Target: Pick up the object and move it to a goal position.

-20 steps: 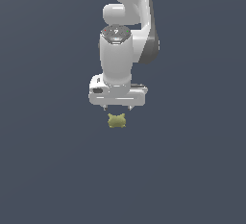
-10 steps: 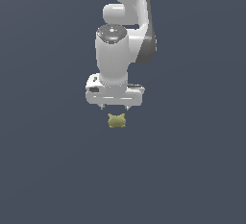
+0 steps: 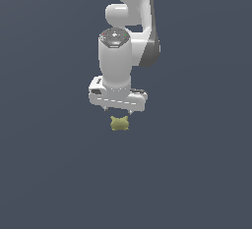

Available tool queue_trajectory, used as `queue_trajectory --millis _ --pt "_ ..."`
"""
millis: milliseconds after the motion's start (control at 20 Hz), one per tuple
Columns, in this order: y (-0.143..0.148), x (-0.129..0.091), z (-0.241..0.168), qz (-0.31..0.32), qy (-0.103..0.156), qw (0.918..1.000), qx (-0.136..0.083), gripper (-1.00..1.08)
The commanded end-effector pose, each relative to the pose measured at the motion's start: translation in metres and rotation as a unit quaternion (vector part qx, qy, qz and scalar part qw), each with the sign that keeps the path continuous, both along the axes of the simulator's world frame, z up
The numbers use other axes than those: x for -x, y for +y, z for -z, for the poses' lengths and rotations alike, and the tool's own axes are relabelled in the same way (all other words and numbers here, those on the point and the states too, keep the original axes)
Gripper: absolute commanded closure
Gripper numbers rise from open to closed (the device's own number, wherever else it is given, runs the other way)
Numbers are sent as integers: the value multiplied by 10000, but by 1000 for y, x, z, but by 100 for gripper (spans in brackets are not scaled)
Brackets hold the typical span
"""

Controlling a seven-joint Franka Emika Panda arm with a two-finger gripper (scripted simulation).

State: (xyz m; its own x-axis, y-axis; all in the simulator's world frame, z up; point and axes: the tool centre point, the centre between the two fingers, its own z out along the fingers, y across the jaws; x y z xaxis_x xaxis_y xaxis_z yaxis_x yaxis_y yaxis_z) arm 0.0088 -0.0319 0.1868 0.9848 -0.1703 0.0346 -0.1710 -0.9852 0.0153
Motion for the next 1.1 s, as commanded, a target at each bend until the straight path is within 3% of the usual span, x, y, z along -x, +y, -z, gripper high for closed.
queue_trajectory --millis 0,250,500,750,1050 --pt "0 1 3 250 4 9997 -19 -92" --pt "1 3 12 891 14 9960 -62 -92" --pt "2 5 21 1583 27 9873 -102 -92" --pt "3 8 30 2268 40 9738 -134 -92" --pt "3 11 41 3078 54 9513 -162 -92"
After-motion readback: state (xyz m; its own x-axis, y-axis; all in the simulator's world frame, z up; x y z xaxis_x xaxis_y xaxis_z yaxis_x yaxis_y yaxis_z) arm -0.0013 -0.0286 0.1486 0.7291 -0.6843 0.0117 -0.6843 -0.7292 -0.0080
